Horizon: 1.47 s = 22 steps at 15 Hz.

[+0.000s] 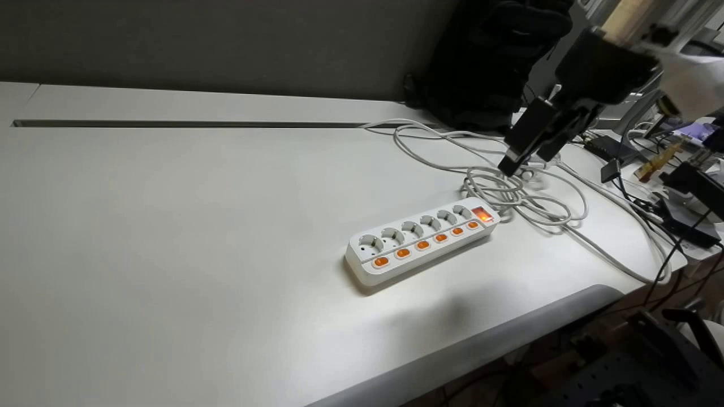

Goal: Turn on the fourth switch

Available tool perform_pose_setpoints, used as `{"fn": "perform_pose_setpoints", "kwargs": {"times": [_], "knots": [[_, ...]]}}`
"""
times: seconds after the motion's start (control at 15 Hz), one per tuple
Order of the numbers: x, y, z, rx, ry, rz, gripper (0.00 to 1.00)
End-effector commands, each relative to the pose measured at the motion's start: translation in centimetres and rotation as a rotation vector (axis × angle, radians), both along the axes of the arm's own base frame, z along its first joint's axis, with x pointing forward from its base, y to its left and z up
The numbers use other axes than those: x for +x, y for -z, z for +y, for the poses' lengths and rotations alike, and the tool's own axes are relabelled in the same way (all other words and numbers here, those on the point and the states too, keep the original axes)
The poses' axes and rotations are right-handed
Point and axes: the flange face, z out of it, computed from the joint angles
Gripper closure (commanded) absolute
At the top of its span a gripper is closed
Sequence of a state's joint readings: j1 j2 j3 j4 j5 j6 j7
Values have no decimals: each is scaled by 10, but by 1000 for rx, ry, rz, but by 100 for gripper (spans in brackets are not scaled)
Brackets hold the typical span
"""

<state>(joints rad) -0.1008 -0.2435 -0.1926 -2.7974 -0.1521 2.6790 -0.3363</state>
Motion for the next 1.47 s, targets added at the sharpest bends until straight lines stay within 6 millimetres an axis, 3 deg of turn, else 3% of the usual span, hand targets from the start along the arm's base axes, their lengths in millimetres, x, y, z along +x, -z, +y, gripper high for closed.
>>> {"fn": "perform_pose_setpoints", "kwargs": {"times": [0.0, 0.33, 0.73, 1.4], "knots": [[9, 41, 13, 31, -17, 42, 26], [11, 79, 31, 64, -52, 79, 62], [21, 102, 40, 96, -66, 75, 100], [39, 127, 39, 112, -71, 71, 100]]}}
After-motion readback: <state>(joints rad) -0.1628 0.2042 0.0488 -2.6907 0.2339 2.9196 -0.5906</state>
